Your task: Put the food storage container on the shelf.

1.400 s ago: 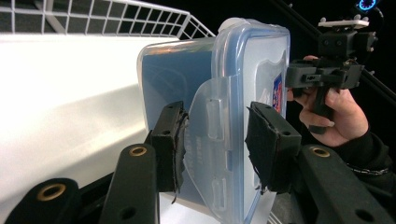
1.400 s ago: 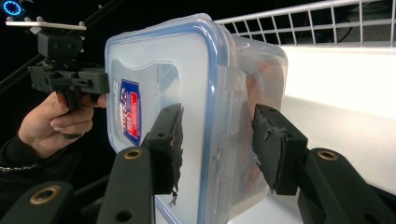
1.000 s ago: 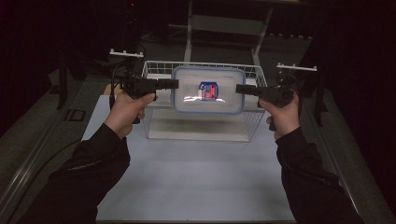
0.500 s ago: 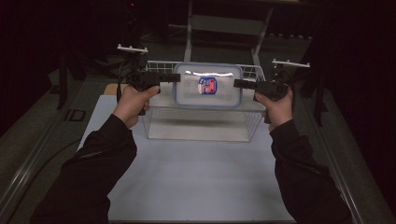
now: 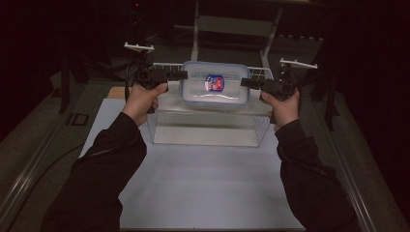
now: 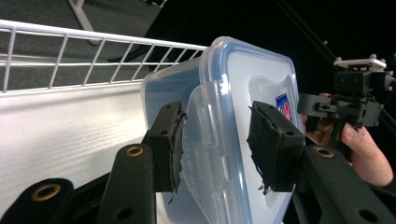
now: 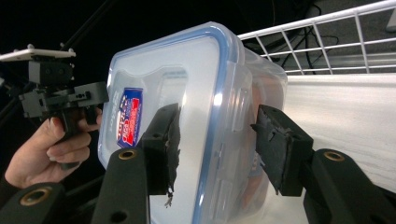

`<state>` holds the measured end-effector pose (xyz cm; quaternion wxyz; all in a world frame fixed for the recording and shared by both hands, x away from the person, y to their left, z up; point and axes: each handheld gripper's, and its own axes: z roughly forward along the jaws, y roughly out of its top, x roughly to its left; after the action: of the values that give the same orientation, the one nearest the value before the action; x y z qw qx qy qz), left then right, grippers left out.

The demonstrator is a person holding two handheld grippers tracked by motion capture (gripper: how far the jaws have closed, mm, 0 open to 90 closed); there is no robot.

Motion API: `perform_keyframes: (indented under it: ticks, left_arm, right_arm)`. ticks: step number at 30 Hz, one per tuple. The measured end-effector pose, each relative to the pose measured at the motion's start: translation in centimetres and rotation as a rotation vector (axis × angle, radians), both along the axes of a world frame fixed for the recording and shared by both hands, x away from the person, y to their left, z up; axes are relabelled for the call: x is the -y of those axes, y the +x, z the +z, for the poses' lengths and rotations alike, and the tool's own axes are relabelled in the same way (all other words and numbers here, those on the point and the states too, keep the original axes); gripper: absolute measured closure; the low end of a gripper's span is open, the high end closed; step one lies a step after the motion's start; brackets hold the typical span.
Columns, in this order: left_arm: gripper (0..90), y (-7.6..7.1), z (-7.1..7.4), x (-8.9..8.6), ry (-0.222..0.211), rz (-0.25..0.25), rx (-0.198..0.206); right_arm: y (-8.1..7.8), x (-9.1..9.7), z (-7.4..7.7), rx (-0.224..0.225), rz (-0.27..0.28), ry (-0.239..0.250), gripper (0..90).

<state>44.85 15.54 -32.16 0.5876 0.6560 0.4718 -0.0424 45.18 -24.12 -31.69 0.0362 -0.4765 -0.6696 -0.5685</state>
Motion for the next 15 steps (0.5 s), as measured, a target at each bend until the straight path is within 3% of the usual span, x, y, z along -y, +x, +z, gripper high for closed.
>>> perform_keyframes:
  ticks: [5, 8, 9, 10, 15]
  left_arm:
    - [55.1, 1.0, -0.5, 0.0, -0.021, 0.023, -0.053]
    - [56.8, 1.4, -1.0, 0.2, 0.022, 0.046, -0.081]
    - [56.4, 1.6, -1.2, 0.1, 0.006, 0.041, -0.089]
    - [56.4, 1.6, -1.4, 0.1, -0.008, 0.047, -0.084]
    - [54.0, 1.5, -1.4, 0.3, 0.006, 0.051, -0.075]
  right_arm:
    - [0.6, -0.1, -0.3, -0.026, -0.026, 0.01, 49.1]
    - [1.3, -0.5, -0.6, -0.053, -0.057, -0.035, 47.9]
    - [1.4, -0.6, -0.8, -0.058, -0.057, -0.028, 47.2]
    - [1.6, -0.6, -1.0, -0.061, -0.059, -0.014, 46.8]
    - [1.8, -0.7, -1.1, -0.066, -0.073, -0.005, 46.1]
